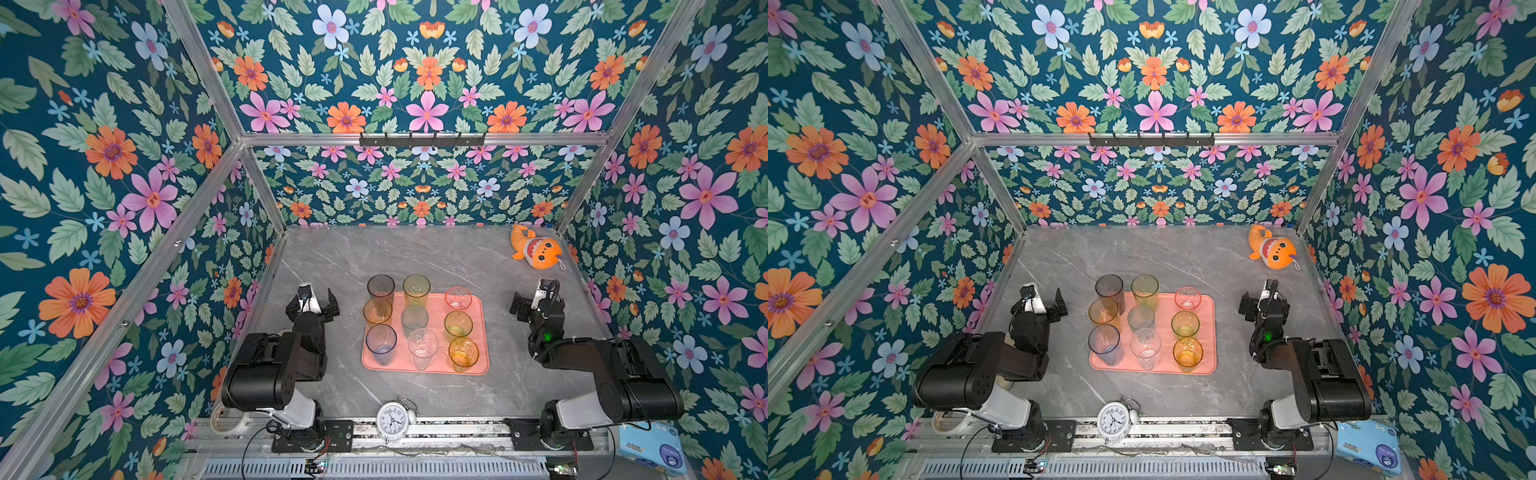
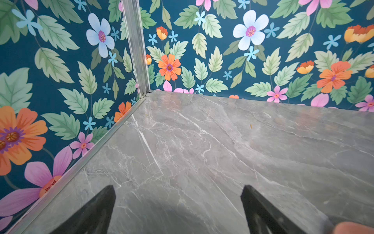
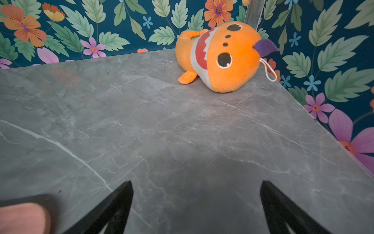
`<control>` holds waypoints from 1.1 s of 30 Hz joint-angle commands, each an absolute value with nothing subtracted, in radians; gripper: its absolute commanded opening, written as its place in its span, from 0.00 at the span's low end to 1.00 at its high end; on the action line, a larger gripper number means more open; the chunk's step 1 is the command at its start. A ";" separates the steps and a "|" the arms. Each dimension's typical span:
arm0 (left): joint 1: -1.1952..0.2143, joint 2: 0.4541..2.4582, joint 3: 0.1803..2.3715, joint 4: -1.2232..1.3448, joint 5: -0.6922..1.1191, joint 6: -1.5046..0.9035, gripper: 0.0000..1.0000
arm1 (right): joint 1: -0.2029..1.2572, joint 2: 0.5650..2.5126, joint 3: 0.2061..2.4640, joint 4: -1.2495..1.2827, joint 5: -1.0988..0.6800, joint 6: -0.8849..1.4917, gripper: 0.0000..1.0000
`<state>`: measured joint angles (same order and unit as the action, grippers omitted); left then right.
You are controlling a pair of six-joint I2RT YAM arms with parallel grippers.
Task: Place the glasses into the tray
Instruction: Reset both arms
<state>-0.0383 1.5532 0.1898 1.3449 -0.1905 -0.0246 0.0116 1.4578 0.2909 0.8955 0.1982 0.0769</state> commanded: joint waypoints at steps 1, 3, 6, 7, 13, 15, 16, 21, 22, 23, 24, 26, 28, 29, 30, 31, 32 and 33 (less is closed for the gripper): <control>-0.044 1.557 0.212 1.320 -0.261 -0.035 1.00 | 0.011 1.460 0.292 0.950 0.186 0.078 0.99; -0.048 1.561 0.229 1.295 -0.282 -0.038 0.99 | 0.010 1.459 0.291 0.952 0.186 0.078 0.99; -0.056 1.583 0.257 1.260 -0.305 -0.037 1.00 | 0.011 1.459 0.291 0.956 0.187 0.077 0.99; -0.057 1.599 0.267 1.256 -0.314 -0.039 1.00 | 0.011 1.459 0.291 0.956 0.187 0.077 0.99; -0.058 1.607 0.269 1.270 -0.318 -0.037 1.00 | 0.012 1.460 0.290 0.956 0.188 0.077 0.99; -0.058 1.605 0.270 1.261 -0.317 -0.040 1.00 | 0.012 1.460 0.289 0.957 0.188 0.077 0.99; -0.058 1.606 0.270 1.265 -0.318 -0.040 0.99 | 0.011 1.459 0.290 0.958 0.189 0.077 0.99; -0.058 1.605 0.270 1.263 -0.317 -0.040 1.00 | 0.012 1.462 0.289 0.959 0.190 0.075 0.99; -0.058 1.606 0.270 1.263 -0.318 -0.040 1.00 | 0.011 1.460 0.289 0.960 0.190 0.075 0.99; -0.058 1.606 0.270 1.263 -0.318 -0.040 1.00 | 0.012 1.460 0.289 0.960 0.190 0.075 0.99; -0.058 1.606 0.270 1.263 -0.318 -0.039 1.00 | 0.011 1.461 0.290 0.960 0.190 0.075 0.99; -0.058 1.606 0.270 1.262 -0.317 -0.040 0.99 | 0.011 1.461 0.290 0.959 0.190 0.076 0.99; -0.058 1.606 0.271 1.262 -0.318 -0.039 0.99 | 0.012 1.461 0.290 0.960 0.190 0.076 0.99; -0.058 1.606 0.272 1.260 -0.316 -0.040 1.00 | 0.011 1.461 0.289 0.960 0.190 0.075 0.99; -0.058 1.606 0.273 1.260 -0.316 -0.040 1.00 | 0.012 1.461 0.289 0.959 0.190 0.075 0.99; -0.058 1.606 0.273 1.259 -0.316 -0.040 1.00 | 0.012 1.460 0.290 0.959 0.190 0.075 0.99; -0.058 1.606 0.273 1.258 -0.316 -0.040 1.00 | 0.011 1.460 0.290 0.959 0.190 0.075 0.99; -0.058 1.606 0.273 1.258 -0.316 -0.040 1.00 | 0.011 1.462 0.289 0.959 0.190 0.075 0.99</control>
